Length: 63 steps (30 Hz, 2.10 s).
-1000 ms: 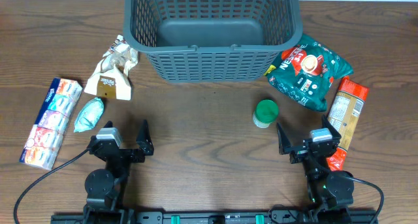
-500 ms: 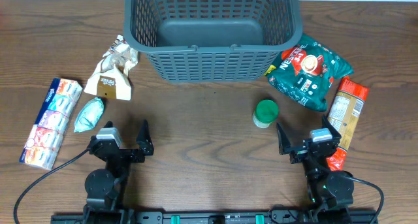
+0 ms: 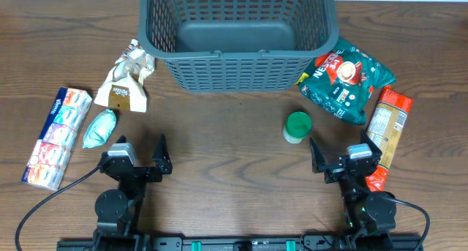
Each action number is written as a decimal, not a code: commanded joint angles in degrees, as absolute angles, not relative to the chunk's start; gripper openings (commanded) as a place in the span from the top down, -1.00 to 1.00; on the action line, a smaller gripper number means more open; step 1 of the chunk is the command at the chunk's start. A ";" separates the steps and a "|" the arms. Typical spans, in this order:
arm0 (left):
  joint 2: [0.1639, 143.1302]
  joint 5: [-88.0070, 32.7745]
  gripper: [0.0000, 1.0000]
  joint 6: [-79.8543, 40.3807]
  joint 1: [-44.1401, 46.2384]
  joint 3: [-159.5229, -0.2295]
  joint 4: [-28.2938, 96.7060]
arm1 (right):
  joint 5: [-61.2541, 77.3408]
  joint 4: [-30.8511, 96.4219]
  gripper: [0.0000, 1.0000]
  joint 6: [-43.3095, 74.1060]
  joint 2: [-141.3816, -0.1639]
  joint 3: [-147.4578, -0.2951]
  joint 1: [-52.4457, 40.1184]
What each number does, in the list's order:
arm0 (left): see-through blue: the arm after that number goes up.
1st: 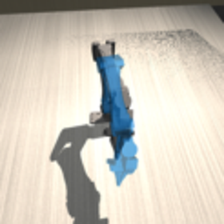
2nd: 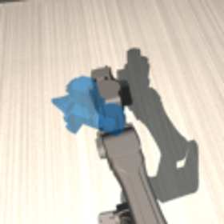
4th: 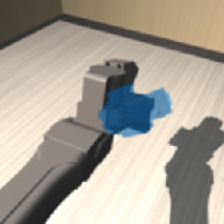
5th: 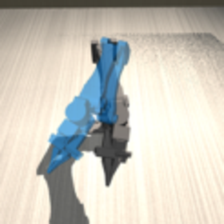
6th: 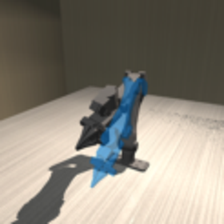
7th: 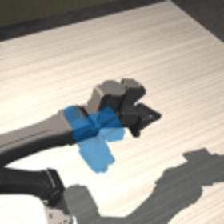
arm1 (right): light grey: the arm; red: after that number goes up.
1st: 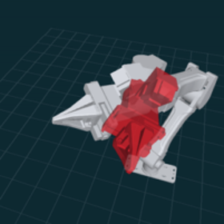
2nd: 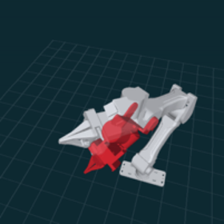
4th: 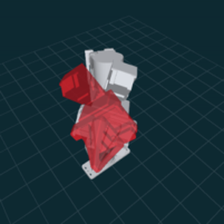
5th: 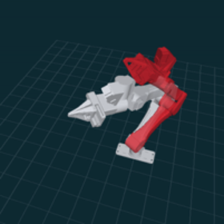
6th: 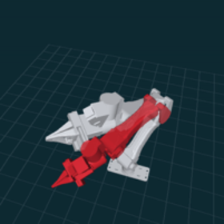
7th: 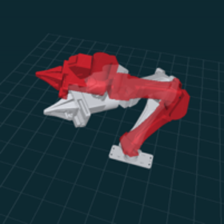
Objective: Pack container
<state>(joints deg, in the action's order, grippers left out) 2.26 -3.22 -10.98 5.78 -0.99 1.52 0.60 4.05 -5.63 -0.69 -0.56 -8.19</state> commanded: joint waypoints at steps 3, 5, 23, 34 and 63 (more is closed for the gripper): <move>2.48 -3.60 -0.97 -11.70 5.65 -0.23 3.84 | 0.45 4.23 -0.99 -5.63 -0.34 -0.32 -8.08; 2.48 -3.60 -0.97 -11.70 5.65 -0.23 3.84 | 0.45 4.23 -0.99 -5.63 -0.34 -0.32 -8.08; 2.48 -3.60 -0.97 -11.70 5.65 -0.23 3.84 | 2.83 3.95 -0.99 -5.19 -0.34 -0.32 -8.12; 2.48 -0.47 -0.97 -11.07 5.63 -0.45 3.53 | 4.54 0.95 -0.98 8.45 -0.51 -0.73 -7.77; 44.84 5.45 -0.97 -7.35 5.41 -58.52 54.78 | 16.36 64.07 -0.98 10.07 -60.75 -68.86 -5.67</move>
<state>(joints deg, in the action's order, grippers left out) 44.82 4.03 -8.51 5.72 -57.28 54.15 18.44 63.11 10.48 -57.93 -67.94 -5.93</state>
